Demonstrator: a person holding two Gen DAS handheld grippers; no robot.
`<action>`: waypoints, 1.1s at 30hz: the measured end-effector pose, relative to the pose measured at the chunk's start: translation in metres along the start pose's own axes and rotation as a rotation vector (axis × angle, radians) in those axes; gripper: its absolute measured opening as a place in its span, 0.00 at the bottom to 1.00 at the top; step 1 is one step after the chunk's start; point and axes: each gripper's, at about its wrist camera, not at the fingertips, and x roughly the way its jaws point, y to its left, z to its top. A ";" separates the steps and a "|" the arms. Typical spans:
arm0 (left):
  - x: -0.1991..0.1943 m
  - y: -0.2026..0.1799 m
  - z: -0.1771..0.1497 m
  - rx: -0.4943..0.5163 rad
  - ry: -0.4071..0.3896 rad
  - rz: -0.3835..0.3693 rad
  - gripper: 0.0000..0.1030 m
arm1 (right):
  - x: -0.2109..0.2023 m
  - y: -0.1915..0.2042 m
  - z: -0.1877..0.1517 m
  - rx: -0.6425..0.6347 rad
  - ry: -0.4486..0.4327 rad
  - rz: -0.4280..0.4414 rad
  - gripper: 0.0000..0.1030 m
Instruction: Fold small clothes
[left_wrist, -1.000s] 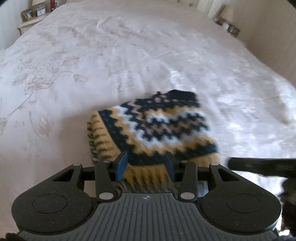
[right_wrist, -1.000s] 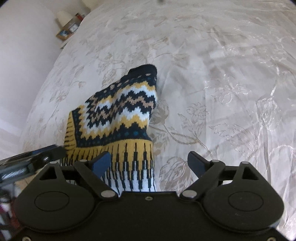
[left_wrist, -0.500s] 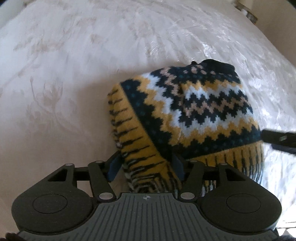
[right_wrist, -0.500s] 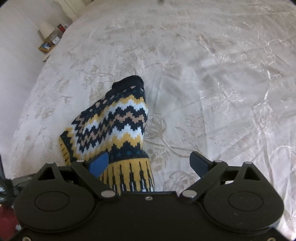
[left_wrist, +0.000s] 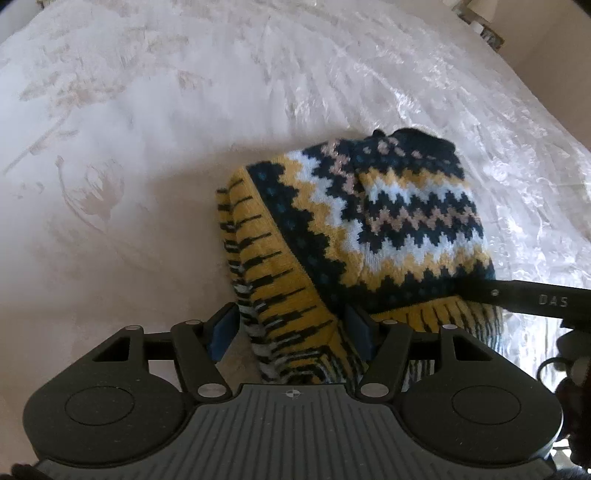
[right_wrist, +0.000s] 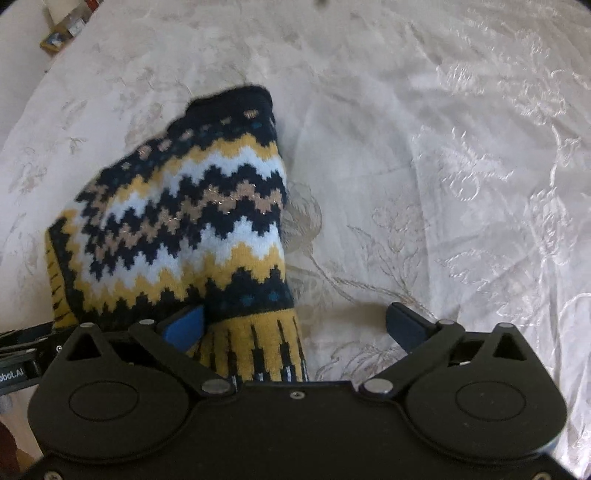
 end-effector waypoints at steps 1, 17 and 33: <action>-0.004 -0.002 0.001 0.011 -0.012 0.013 0.59 | -0.007 0.000 -0.002 -0.002 -0.020 0.004 0.99; -0.088 -0.026 -0.007 0.041 -0.131 0.173 0.91 | -0.096 0.012 -0.029 -0.046 -0.197 0.116 0.99; -0.134 -0.062 -0.050 -0.012 -0.123 0.252 0.91 | -0.153 0.001 -0.065 -0.033 -0.208 0.136 0.99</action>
